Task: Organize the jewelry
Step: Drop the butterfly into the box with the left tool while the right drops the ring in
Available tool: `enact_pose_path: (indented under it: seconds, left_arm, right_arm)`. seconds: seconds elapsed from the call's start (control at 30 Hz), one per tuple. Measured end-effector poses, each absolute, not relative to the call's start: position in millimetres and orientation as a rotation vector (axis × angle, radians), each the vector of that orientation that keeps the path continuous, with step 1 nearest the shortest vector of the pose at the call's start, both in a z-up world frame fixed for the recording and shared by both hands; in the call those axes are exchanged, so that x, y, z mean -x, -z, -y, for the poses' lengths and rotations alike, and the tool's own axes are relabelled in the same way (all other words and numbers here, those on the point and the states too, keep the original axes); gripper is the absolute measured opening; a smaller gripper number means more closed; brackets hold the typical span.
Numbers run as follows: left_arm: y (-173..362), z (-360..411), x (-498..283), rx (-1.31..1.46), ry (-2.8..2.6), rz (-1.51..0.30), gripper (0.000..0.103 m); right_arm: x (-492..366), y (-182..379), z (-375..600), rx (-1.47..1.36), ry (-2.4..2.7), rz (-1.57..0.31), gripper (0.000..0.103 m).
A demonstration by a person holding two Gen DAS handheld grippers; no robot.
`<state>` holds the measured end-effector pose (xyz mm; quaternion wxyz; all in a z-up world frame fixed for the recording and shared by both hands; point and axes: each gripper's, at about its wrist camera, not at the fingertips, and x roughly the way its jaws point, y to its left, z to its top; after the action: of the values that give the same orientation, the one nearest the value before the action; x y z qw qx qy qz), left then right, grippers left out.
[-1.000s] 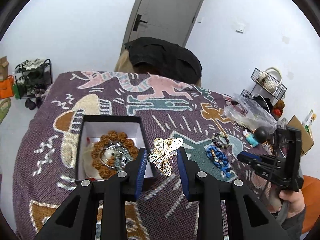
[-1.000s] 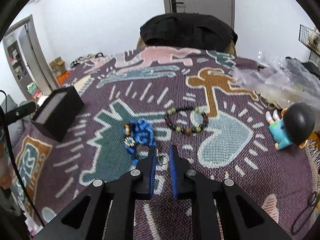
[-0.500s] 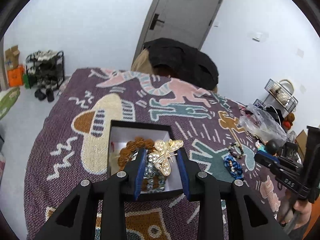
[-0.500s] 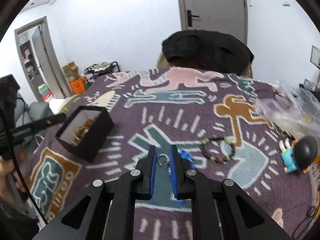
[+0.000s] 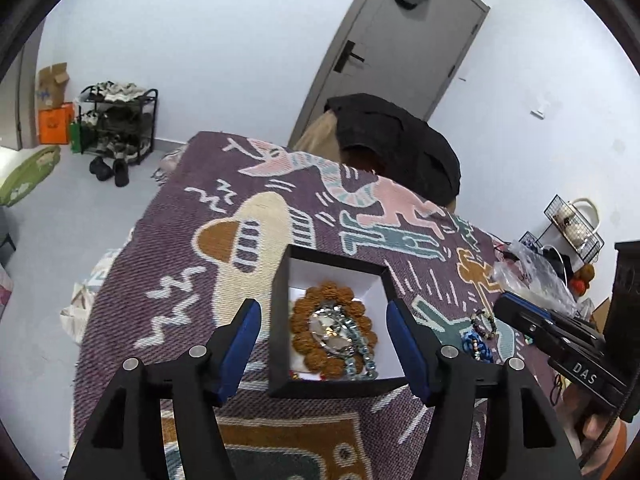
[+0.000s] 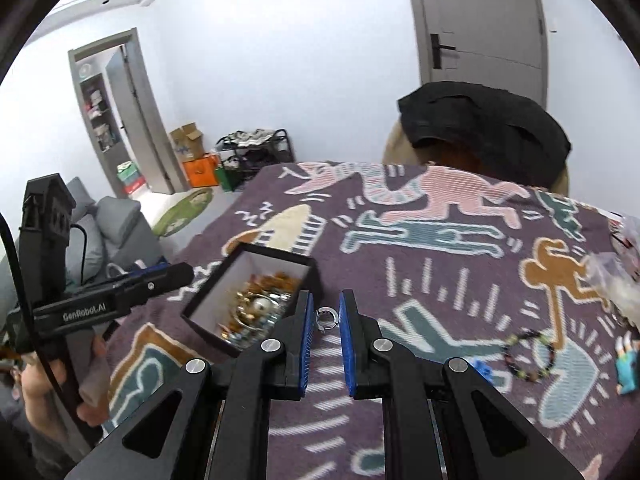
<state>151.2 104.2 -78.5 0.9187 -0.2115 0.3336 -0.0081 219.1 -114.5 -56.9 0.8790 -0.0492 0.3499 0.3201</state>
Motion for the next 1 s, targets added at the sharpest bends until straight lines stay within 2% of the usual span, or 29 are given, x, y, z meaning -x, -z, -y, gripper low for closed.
enact_pose_path:
  seconds: [0.63,0.67,0.7,0.77,0.87,1.0]
  left_arm:
    - [79.4,-132.9,-126.2,0.459,-0.025,-0.677,0.066]
    - [80.0,-134.1,-125.9,0.463,-0.028,-0.677,0.066]
    - [80.3,-135.1,-125.8,0.465,-0.029,-0.677,0.066]
    - [81.0,-136.0,-126.2,0.472,-0.03,-0.678,0.066]
    - [80.8,-134.1,-127.6,0.477,-0.024,-0.679,0.073]
    - [78.3,-126.0,-128.6,0.473,-0.005,-0.671,0.076]
  right_arm:
    - [-227.6,63.0,24.2,0.141,-0.762,-0.766,0.015]
    - [-228.8,64.3,23.2,0.14,-0.759,-0.773,0.023]
    - [-229.0,65.4,22.8,0.141,-0.755,-0.782,0.042]
    - [-229.1,67.2,27.3,0.14,-0.731,-0.777,0.062]
    - [-228.8,67.4,38.1,0.131,-0.71,-0.771,0.062]
    - [-226.8,68.5,52.3,0.129,-0.681,-0.792,0.062]
